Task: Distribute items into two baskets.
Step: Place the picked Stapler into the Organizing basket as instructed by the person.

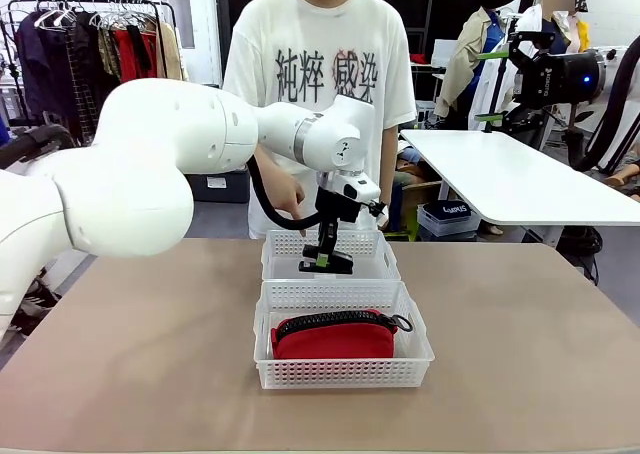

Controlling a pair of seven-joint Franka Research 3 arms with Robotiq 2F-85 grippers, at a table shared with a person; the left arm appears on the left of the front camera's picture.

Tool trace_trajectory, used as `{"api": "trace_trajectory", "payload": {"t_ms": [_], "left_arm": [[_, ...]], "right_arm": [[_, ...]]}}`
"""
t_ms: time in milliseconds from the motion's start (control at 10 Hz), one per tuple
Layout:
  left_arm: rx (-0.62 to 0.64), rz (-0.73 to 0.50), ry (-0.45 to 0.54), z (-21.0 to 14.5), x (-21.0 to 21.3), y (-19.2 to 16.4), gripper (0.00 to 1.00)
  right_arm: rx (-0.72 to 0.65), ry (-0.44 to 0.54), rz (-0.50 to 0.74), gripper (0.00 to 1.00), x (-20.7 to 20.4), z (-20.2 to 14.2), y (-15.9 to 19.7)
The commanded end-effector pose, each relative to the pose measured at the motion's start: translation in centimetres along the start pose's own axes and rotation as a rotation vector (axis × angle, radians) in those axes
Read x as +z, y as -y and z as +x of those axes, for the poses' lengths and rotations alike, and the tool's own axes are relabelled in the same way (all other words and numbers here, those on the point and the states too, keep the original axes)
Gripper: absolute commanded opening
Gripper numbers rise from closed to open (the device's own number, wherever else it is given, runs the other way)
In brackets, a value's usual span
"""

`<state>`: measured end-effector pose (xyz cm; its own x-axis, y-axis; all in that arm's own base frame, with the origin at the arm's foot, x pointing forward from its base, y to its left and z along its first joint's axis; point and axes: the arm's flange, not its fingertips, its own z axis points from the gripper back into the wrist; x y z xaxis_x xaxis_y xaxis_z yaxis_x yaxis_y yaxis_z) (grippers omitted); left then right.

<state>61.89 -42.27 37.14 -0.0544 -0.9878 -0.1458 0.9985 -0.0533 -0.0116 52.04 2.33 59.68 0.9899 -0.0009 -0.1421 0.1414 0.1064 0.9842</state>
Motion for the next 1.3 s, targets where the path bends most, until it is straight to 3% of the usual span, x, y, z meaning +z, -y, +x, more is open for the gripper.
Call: {"api": "trace_trajectory", "payload": {"t_ms": [0,100,1000,1100,1200], "left_arm": [[0.047,0.021,-0.011,-0.1,1.2,-0.8,0.00],[0.000,0.000,0.000,0.0,0.0,0.0,0.00],[0.015,-0.016,0.009,0.6,-2.0,-0.9,0.00],[0.013,-0.016,0.010,0.6,-2.2,-1.0,0.06],[0.011,-0.017,0.013,0.6,-2.4,-1.1,0.25]], "right_arm": [[0.002,0.003,0.019,1.00,0.0,-0.1,-0.4],[0.002,0.003,0.019,1.00,0.0,-0.1,-0.4],[0.002,0.003,0.019,1.00,0.0,-0.1,-0.4],[0.002,0.003,0.019,1.00,0.0,-0.1,-0.4],[0.002,0.003,0.019,1.00,0.0,-0.1,-0.4]]}}
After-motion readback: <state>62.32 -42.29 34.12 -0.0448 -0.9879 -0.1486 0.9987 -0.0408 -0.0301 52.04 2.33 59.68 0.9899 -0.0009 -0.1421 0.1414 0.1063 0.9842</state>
